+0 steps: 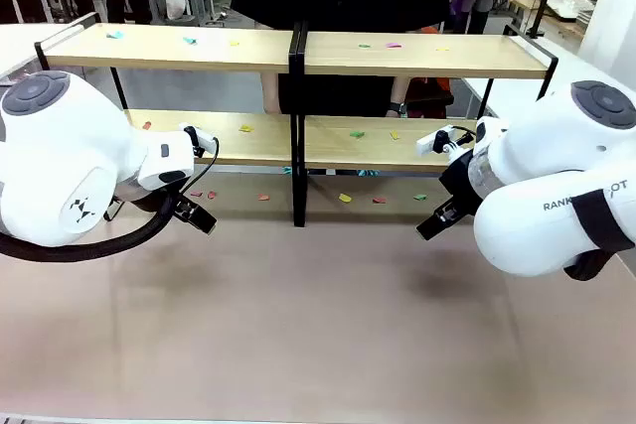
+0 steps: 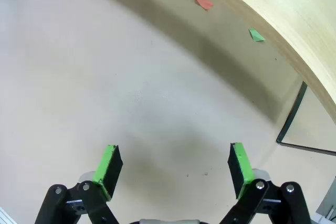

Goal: Clean the shelves.
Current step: Pick up the Duster when the human hands it over.

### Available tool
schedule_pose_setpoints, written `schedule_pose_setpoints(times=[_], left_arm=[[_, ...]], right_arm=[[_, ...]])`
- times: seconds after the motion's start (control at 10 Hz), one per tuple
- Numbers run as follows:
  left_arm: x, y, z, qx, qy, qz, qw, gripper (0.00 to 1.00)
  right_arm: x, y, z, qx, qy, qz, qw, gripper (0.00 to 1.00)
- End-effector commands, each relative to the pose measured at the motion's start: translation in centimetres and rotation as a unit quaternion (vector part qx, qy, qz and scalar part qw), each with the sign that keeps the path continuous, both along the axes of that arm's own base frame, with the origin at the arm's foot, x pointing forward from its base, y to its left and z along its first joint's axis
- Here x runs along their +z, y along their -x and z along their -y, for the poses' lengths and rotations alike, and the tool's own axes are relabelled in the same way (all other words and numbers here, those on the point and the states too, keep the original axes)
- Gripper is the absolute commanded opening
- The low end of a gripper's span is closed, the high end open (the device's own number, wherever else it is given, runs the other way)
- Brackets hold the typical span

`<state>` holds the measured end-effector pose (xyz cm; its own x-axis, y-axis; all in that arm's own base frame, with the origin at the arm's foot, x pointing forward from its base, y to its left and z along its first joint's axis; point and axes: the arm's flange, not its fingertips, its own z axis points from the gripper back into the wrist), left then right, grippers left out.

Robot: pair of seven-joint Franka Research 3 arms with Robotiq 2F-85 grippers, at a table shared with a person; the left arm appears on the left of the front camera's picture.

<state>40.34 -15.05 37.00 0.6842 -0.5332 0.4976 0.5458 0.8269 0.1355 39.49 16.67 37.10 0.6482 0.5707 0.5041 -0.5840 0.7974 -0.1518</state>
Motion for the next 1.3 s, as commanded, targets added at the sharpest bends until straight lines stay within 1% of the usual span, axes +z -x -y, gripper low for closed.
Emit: schedule_pose_setpoints(times=[0.0,1.0,1.1,1.2], left_arm=[[0.0,0.0,0.0,0.0,0.0,0.0,1.0,1.0],[0.0,0.0,0.0,0.0,0.0,0.0,1.0,1.0],[2.4,0.4,-0.4,-0.029,-0.013,-0.016,0.999,1.0],[6.3,1.4,-1.5,-0.072,0.022,-0.018,0.997,1.0]], right_arm=[[0.0,0.0,0.0,0.0,0.0,0.0,1.0,1.0],[0.0,0.0,0.0,0.0,0.0,0.0,1.0,1.0],[2.8,0.3,0.5,0.011,0.001,-0.023,1.0,1.0],[7.1,0.6,1.6,0.004,-0.007,-0.018,1.0,1.0]])
